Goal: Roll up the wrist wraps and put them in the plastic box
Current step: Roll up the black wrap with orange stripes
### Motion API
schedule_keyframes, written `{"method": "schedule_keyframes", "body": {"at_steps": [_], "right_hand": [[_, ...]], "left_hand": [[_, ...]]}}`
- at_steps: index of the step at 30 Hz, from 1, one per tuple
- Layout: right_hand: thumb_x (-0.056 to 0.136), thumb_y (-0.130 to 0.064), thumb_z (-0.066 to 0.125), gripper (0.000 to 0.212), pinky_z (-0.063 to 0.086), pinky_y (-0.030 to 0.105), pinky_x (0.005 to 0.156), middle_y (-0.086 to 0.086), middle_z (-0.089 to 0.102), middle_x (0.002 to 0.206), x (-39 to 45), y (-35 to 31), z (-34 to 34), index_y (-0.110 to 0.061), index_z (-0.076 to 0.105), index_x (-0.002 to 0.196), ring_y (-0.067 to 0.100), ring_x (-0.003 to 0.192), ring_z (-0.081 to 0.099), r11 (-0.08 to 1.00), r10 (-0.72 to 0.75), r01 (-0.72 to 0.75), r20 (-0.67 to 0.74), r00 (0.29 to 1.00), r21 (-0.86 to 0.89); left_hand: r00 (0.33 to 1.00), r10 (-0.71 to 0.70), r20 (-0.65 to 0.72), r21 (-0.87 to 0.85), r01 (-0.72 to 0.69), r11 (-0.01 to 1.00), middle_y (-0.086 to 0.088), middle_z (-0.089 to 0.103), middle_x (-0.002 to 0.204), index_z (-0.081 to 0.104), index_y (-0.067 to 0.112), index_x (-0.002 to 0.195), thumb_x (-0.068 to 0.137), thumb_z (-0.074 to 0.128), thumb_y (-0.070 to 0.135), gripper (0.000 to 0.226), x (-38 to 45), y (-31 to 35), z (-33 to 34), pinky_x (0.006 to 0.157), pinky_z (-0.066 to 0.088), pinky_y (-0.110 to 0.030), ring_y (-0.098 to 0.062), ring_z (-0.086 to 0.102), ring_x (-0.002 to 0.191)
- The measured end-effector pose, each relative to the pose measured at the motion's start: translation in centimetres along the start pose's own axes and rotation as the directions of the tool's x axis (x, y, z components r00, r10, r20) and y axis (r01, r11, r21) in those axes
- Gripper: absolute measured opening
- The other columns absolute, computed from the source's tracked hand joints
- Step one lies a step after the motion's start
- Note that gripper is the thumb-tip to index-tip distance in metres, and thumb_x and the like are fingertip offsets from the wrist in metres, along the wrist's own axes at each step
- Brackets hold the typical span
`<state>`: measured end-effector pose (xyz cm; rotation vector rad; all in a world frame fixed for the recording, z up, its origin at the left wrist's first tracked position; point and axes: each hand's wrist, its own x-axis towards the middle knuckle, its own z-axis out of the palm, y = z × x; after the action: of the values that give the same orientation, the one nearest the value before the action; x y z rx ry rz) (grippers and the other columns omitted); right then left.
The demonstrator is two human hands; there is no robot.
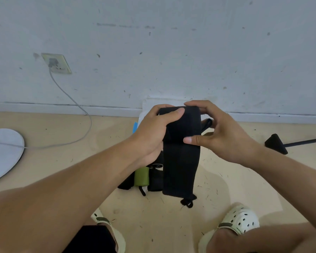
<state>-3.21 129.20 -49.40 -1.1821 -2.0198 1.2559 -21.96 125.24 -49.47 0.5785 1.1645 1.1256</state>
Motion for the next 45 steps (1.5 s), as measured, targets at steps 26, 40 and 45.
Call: {"method": "schedule_keyframes", "body": {"at_steps": [26,40,45], "right_hand": [[0.082,-0.013,0.084,0.065,0.062,0.038,0.092,-0.019,0.060,0.134,-0.03,-0.59,-0.29,-0.040,0.057,0.135,0.011,0.118,0.066,0.984,-0.014,0.006,0.045,0.999,0.178],[0.085,-0.013,0.078,0.055,0.062,0.035,0.087,-0.003,0.064,0.135,0.06,-0.23,-0.18,-0.024,0.059,0.136,0.030,0.104,0.074,0.921,0.079,-0.090,0.045,0.996,0.379],[0.085,-0.005,0.080,0.059,0.061,0.034,0.089,-0.009,0.065,0.130,0.00,-0.23,-0.18,-0.030,0.057,0.134,0.024,0.097,0.073,0.949,0.033,-0.031,-0.001,0.999,0.314]], "left_hand": [[0.998,0.055,-0.010,0.038,-0.054,0.998,-0.009,0.074,0.116,0.066,0.013,0.125,0.089,0.079,0.026,0.040,0.29,0.37,-0.35,0.091,0.062,-0.041,-0.027,0.073,0.109],[0.991,0.125,0.052,0.124,-0.130,0.984,-0.004,0.070,0.112,0.065,0.019,0.122,0.088,0.080,0.026,0.038,0.24,0.35,-0.57,0.078,0.062,-0.030,-0.017,0.072,0.095],[0.991,0.126,0.044,0.113,-0.131,0.985,0.001,0.071,0.106,0.065,0.019,0.122,0.086,0.082,0.029,0.041,0.32,0.42,-0.48,0.074,0.061,-0.028,-0.013,0.074,0.091]]}}
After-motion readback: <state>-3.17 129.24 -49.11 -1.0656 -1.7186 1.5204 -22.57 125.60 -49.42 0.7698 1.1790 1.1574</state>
